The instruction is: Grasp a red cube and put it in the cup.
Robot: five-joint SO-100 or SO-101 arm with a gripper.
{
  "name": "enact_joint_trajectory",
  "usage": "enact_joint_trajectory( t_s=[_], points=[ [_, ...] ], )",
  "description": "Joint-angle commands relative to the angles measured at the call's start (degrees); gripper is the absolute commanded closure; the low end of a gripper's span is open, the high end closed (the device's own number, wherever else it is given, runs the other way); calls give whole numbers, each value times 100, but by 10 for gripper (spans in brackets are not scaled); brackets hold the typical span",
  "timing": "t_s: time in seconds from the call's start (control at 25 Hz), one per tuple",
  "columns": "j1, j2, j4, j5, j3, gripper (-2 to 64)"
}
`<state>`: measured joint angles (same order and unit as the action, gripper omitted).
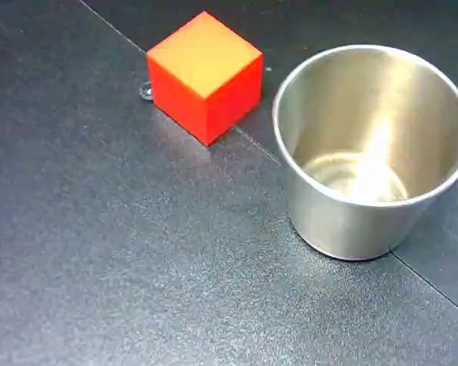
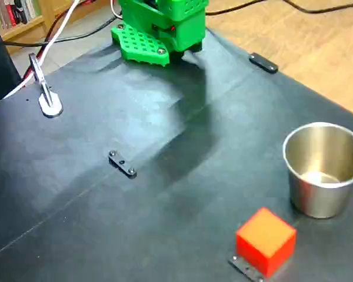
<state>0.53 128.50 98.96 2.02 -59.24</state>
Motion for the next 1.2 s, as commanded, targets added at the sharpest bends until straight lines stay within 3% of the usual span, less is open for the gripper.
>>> enact_joint_trajectory(
  t_s=[0.0, 0.64, 1.16],
  points=[
    [62, 35, 35, -9, 9, 400],
    [70, -35, 35, -9, 0, 395],
    [70, 44, 35, -26, -677, 400]
  ],
)
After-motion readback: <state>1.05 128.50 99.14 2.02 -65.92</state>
